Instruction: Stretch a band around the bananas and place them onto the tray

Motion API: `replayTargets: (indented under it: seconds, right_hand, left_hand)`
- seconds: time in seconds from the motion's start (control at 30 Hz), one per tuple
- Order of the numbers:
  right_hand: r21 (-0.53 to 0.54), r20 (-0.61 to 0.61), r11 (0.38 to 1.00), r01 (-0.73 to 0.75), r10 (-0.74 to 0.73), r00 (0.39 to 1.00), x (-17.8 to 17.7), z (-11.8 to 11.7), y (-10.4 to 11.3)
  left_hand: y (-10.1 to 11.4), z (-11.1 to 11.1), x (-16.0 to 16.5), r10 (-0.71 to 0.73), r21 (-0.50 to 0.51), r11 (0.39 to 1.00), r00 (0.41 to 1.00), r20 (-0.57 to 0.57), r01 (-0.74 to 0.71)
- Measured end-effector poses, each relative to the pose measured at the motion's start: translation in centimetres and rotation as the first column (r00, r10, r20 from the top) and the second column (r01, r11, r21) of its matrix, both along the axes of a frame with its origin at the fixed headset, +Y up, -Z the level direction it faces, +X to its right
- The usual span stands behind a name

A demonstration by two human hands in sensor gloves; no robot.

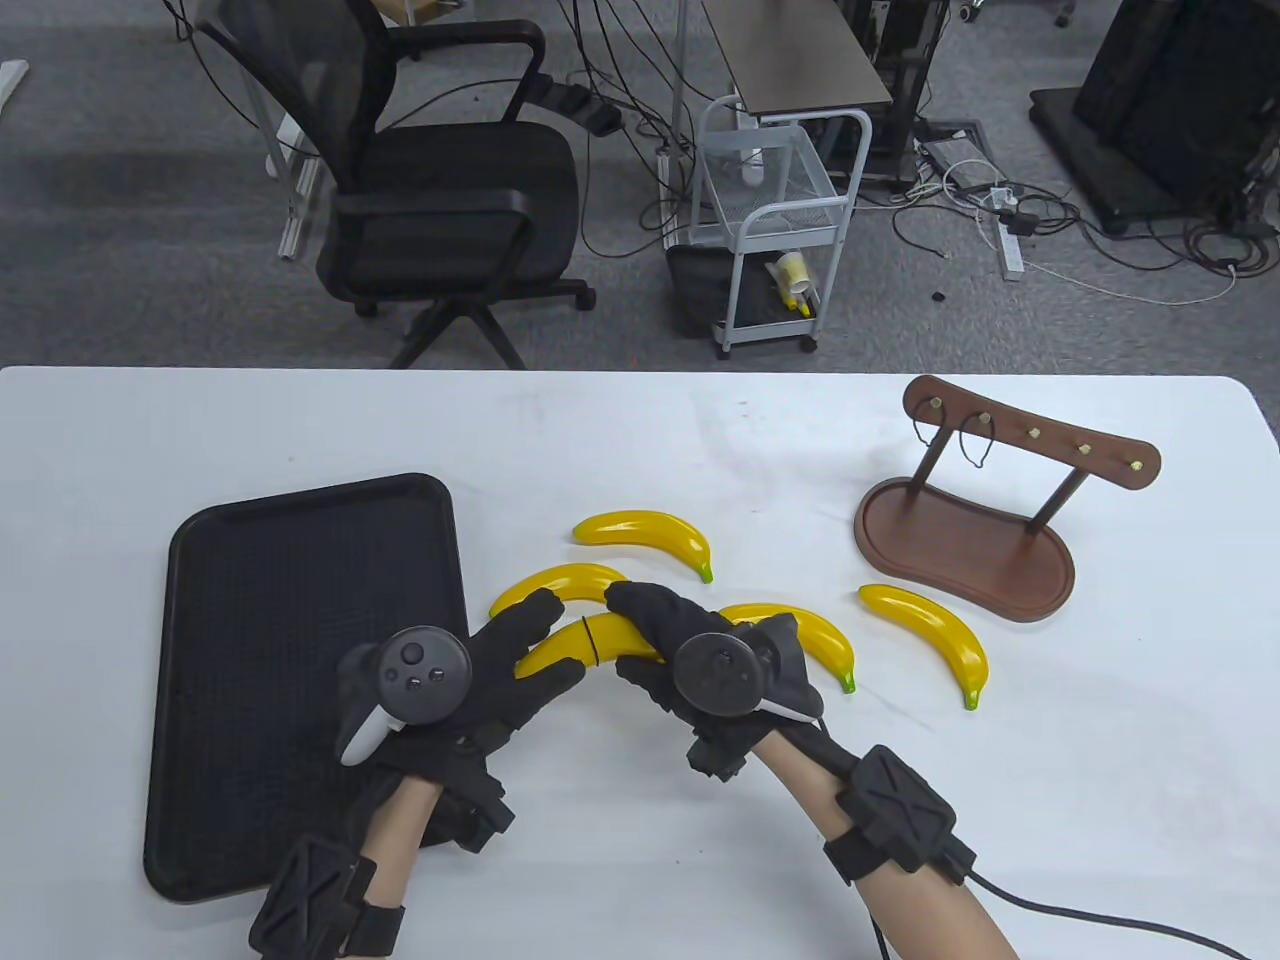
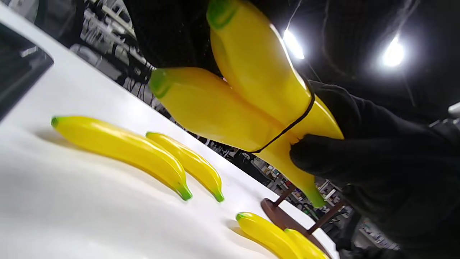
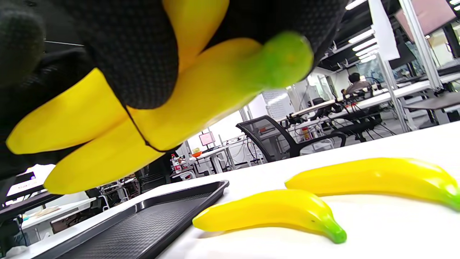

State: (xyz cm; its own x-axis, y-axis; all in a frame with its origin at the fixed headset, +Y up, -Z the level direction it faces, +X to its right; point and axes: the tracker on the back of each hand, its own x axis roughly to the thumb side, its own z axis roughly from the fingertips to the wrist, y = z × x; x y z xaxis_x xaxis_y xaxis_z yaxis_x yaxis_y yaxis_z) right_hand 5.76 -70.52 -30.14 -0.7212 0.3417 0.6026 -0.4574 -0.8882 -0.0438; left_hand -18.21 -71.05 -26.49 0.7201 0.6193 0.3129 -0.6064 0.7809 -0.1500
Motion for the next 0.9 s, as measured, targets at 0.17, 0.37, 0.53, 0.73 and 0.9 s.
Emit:
replayTargets:
  seconds: [0.17, 0.37, 0.53, 0.73, 0.9]
  right_hand:
    - [-0.061, 0.025, 0.998, 0.031, -0.029, 0.999, -0.1, -0.1, -0.2]
    - [-0.130, 0.034, 0.988, 0.080, -0.076, 0.996, -0.2, -0.2, -0.7]
    - [-0.131, 0.032, 0.988, 0.080, -0.077, 0.997, -0.4, -0.2, -0.9]
    - [-0.181, -0.005, 0.978, 0.107, -0.110, 0.994, -0.3, -0.4, -1.2]
    - [-0.226, -0.045, 0.966, 0.127, -0.140, 0.989, -0.1, -0.6, -1.5]
  left_hand:
    - [0.2, 0.4, 0.9, -0.142, 0.074, 0.987, 0.990, -0.022, 0.143]
    - [0.2, 0.7, 1.6, -0.284, 0.127, 0.948, 0.956, -0.069, 0.291]
    - [0.0, 0.6, 1.6, -0.314, 0.131, 0.937, 0.946, -0.083, 0.323]
    - [0.0, 0.6, 1.5, -0.302, 0.133, 0.941, 0.949, -0.096, 0.312]
    - [-0.1, 0.5, 1.3, -0.290, 0.127, 0.945, 0.951, -0.102, 0.302]
